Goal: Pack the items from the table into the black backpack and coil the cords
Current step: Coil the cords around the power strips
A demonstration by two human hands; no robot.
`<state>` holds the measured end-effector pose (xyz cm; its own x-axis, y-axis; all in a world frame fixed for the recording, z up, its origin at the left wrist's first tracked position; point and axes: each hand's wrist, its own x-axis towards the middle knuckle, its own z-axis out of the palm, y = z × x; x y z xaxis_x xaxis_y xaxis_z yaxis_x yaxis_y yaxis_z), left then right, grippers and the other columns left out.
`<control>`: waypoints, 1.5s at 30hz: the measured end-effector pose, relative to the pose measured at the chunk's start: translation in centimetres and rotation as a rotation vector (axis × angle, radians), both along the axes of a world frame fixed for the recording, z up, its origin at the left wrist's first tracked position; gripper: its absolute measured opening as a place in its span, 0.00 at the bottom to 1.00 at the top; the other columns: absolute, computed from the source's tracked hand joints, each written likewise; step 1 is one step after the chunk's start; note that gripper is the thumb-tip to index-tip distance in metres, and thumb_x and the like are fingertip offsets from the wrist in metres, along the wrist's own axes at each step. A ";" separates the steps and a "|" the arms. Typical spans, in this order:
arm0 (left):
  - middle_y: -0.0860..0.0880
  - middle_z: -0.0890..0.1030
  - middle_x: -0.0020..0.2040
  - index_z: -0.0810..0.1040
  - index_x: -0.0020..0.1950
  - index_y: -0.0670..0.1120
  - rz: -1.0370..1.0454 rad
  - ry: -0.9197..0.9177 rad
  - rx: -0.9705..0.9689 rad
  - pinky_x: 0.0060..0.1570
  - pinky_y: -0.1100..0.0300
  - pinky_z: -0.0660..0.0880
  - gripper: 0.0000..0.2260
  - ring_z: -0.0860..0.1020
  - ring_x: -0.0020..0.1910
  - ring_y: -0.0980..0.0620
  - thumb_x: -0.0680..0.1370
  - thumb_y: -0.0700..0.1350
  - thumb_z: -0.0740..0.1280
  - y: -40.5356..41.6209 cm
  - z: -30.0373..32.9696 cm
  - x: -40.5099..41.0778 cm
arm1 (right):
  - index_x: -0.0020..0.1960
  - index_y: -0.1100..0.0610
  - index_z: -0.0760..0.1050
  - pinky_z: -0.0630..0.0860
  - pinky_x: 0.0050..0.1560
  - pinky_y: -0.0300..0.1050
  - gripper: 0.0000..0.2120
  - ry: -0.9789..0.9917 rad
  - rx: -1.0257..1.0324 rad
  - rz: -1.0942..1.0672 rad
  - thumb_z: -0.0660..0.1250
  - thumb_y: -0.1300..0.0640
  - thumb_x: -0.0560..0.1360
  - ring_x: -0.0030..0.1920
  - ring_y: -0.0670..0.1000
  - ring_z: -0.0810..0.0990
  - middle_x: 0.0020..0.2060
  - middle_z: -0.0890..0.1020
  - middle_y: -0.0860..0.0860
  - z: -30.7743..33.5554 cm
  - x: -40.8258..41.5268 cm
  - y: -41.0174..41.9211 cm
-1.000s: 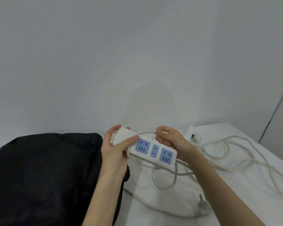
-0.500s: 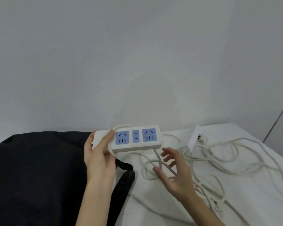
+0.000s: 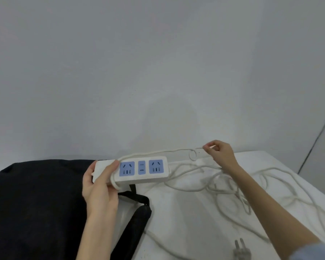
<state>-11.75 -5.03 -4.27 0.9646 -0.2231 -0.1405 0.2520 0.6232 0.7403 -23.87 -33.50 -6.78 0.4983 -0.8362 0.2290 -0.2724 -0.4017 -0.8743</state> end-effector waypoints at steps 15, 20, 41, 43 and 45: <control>0.50 0.81 0.55 0.76 0.53 0.60 -0.363 0.035 -0.065 0.51 0.68 0.76 0.25 0.80 0.53 0.57 0.67 0.34 0.73 1.5 -1.0 1.4 | 0.38 0.53 0.72 0.65 0.40 0.45 0.19 0.429 -0.324 -0.177 0.51 0.46 0.81 0.43 0.55 0.78 0.36 0.78 0.49 -2.7 0.9 1.7; 0.53 0.80 0.57 0.75 0.61 0.58 -0.312 0.024 -0.109 0.52 0.58 0.78 0.26 0.78 0.57 0.55 0.70 0.34 0.73 4.0 -0.4 2.0 | 0.34 0.55 0.76 0.65 0.34 0.41 0.19 0.317 0.156 0.119 0.58 0.49 0.80 0.33 0.51 0.71 0.31 0.73 0.52 -2.0 -0.9 -1.4; 0.44 0.79 0.59 0.71 0.63 0.47 0.203 -0.040 -0.186 0.49 0.57 0.80 0.21 0.82 0.52 0.50 0.73 0.40 0.72 0.3 0.9 -1.4 | 0.36 0.48 0.67 0.52 0.23 0.39 0.09 0.334 -1.150 0.324 0.54 0.49 0.74 0.17 0.45 0.68 0.19 0.72 0.46 -10.2 0.2 14.5; 0.43 0.80 0.59 0.70 0.67 0.44 0.153 -0.034 -0.203 0.46 0.59 0.80 0.24 0.82 0.51 0.50 0.73 0.41 0.71 0.0 0.5 -1.6 | 0.26 0.51 0.71 0.45 0.24 0.39 0.17 0.452 -1.229 0.289 0.53 0.46 0.69 0.13 0.45 0.66 0.16 0.70 0.47 -10.0 0.6 15.1; 0.43 0.80 0.58 0.69 0.66 0.46 0.174 -0.033 -0.204 0.45 0.59 0.80 0.23 0.82 0.51 0.50 0.73 0.40 0.72 -0.5 0.1 -1.7 | 0.23 0.52 0.70 0.37 0.29 0.42 0.21 0.521 -1.281 0.316 0.52 0.44 0.69 0.13 0.44 0.65 0.14 0.69 0.48 -10.0 0.0 16.0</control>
<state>-13.48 -5.56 -4.18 0.9942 -0.0744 -0.0777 0.1063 0.7919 0.6014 -23.83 -17.47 -16.79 0.8837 -0.0325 0.4669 -0.1961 -0.9315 0.3062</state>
